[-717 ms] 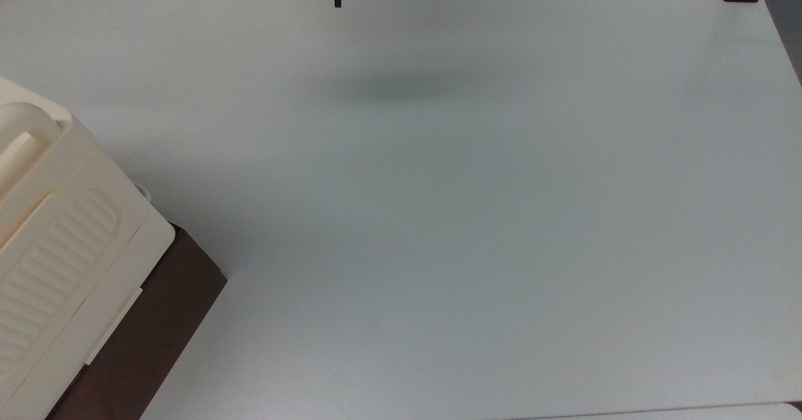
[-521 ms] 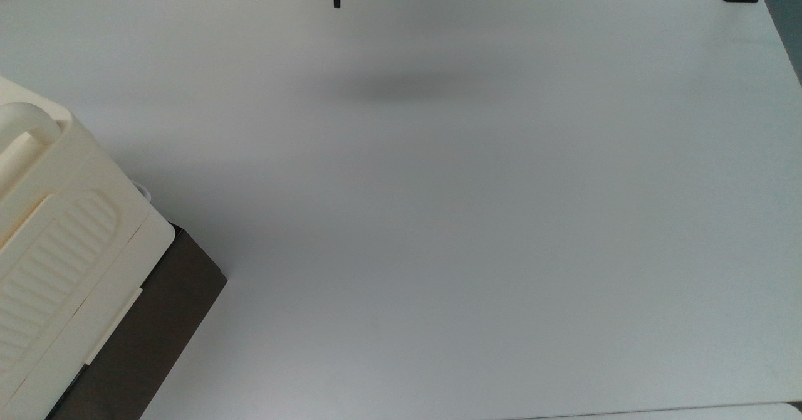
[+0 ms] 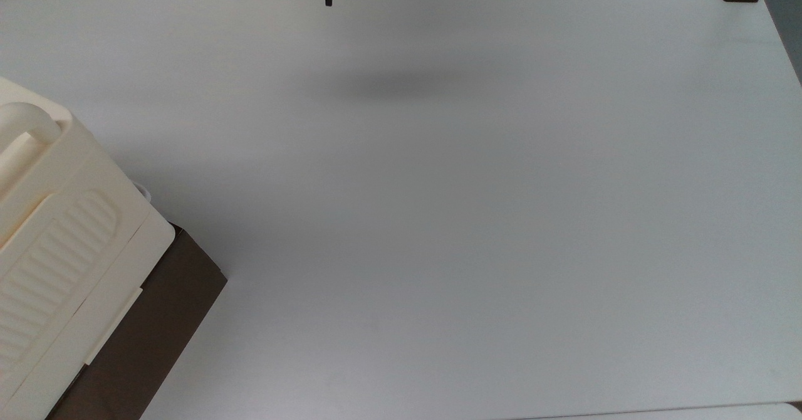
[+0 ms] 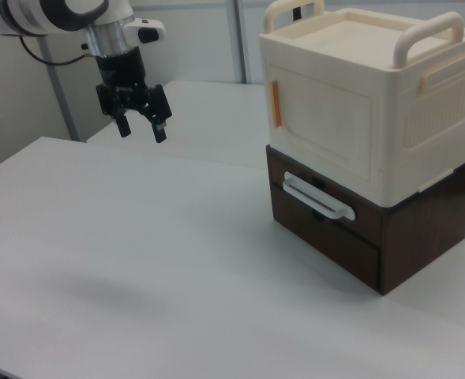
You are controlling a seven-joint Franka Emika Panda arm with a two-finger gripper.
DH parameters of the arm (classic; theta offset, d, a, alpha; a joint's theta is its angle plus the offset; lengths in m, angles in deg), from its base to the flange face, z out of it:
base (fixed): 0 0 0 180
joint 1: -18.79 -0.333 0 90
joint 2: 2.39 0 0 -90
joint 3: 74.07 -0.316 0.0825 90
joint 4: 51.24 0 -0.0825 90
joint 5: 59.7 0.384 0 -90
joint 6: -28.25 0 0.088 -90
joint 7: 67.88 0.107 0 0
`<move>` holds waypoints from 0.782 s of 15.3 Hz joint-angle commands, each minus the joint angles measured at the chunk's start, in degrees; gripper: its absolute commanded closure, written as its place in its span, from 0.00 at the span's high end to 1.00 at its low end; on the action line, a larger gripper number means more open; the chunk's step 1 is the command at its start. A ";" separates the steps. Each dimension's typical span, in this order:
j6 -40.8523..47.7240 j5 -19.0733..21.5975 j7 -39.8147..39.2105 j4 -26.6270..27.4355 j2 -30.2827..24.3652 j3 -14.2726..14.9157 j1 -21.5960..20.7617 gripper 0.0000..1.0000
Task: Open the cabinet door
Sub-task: 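Move the gripper toward the orange-edged door of the cream cabinet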
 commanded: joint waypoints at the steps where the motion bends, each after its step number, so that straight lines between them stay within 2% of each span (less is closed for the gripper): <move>1: -3.20 2.05 1.10 -2.85 1.41 0.58 1.51 1.00; 3: -3.99 2.14 1.19 -4.78 3.43 0.67 2.30 1.00; 6: -10.21 1.97 4.08 -6.29 5.20 1.36 3.44 1.00; 12: -28.75 1.88 7.43 -6.11 8.54 6.72 3.62 1.00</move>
